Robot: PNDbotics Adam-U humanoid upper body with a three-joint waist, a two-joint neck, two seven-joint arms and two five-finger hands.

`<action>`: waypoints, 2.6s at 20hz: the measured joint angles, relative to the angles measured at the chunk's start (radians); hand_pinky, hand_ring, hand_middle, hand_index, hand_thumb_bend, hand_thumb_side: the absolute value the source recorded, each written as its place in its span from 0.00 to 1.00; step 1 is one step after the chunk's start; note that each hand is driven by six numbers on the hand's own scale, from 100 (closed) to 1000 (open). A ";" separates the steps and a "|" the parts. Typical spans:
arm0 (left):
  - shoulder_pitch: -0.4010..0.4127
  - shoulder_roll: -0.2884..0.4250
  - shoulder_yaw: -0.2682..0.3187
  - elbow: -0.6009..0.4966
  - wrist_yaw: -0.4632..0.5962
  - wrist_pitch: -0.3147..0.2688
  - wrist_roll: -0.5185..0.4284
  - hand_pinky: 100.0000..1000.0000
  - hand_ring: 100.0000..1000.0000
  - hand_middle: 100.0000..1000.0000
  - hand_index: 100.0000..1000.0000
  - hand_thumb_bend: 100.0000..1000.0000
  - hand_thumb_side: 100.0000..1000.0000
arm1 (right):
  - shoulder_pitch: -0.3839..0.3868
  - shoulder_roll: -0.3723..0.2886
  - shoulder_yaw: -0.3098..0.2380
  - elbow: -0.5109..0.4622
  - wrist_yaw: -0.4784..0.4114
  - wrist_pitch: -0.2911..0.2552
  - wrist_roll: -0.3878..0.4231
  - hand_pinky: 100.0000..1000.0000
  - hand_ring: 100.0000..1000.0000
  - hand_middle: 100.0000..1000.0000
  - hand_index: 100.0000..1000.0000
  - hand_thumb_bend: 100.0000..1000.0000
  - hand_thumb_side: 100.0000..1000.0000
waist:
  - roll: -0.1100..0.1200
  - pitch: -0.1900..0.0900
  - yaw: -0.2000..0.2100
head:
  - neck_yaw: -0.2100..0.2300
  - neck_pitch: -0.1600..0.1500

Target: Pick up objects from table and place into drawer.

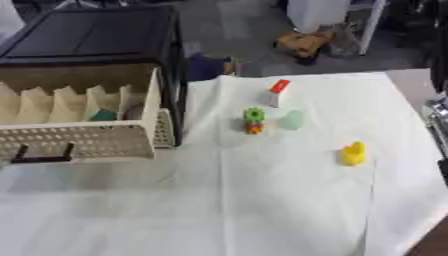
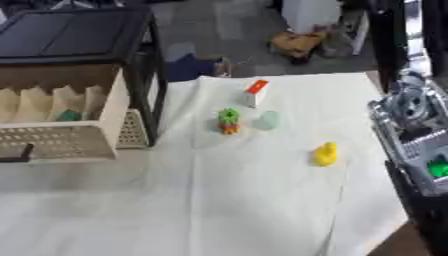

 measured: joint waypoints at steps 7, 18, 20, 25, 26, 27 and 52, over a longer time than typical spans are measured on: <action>0.050 0.182 -0.030 0.000 -0.173 -0.062 -0.077 0.23 0.33 0.39 0.69 0.00 1.00 | 0.028 -0.001 -0.031 -0.002 -0.017 -0.038 -0.013 0.60 0.57 0.58 0.82 0.00 1.00 | 0.009 0.005 -0.001 | 0.005 -0.001; 0.106 0.295 -0.120 0.000 -0.267 -0.034 -0.217 0.26 0.41 0.43 0.71 0.00 1.00 | 0.027 0.004 -0.050 -0.003 -0.026 -0.043 -0.022 0.60 0.57 0.57 0.81 0.03 1.00 | 0.013 0.011 -0.016 | 0.017 -0.011; 0.111 0.327 -0.160 0.000 -0.290 -0.014 -0.244 0.26 0.41 0.43 0.72 0.00 1.00 | 0.026 0.007 -0.050 -0.003 -0.028 -0.041 -0.024 0.60 0.57 0.56 0.81 0.03 1.00 | 0.010 0.011 -0.016 | 0.021 -0.013; 0.116 0.360 -0.231 0.000 -0.319 0.035 -0.321 0.31 0.46 0.47 0.77 0.00 1.00 | 0.025 0.008 -0.050 -0.003 -0.033 -0.037 -0.023 0.60 0.56 0.56 0.81 0.03 1.00 | 0.009 0.011 -0.016 | 0.024 -0.018; 0.118 0.361 -0.241 0.000 -0.319 0.048 -0.337 0.32 0.47 0.47 0.79 0.00 1.00 | 0.023 0.010 -0.050 -0.003 -0.034 -0.036 -0.022 0.59 0.56 0.56 0.81 0.03 1.00 | 0.009 0.011 -0.016 | 0.026 -0.018; 0.118 0.361 -0.250 0.000 -0.319 0.060 -0.352 0.32 0.47 0.47 0.79 0.00 1.00 | 0.023 0.012 -0.050 -0.003 -0.035 -0.035 -0.022 0.59 0.56 0.56 0.81 0.03 1.00 | 0.008 0.011 -0.017 | 0.028 -0.018; 0.080 0.346 -0.265 0.000 -0.205 0.239 -0.657 0.33 0.49 0.52 0.88 0.00 1.00 | 0.025 0.026 -0.067 -0.003 -0.050 -0.029 -0.012 0.59 0.55 0.55 0.82 0.06 1.00 | -0.001 0.039 -0.036 | 0.074 0.000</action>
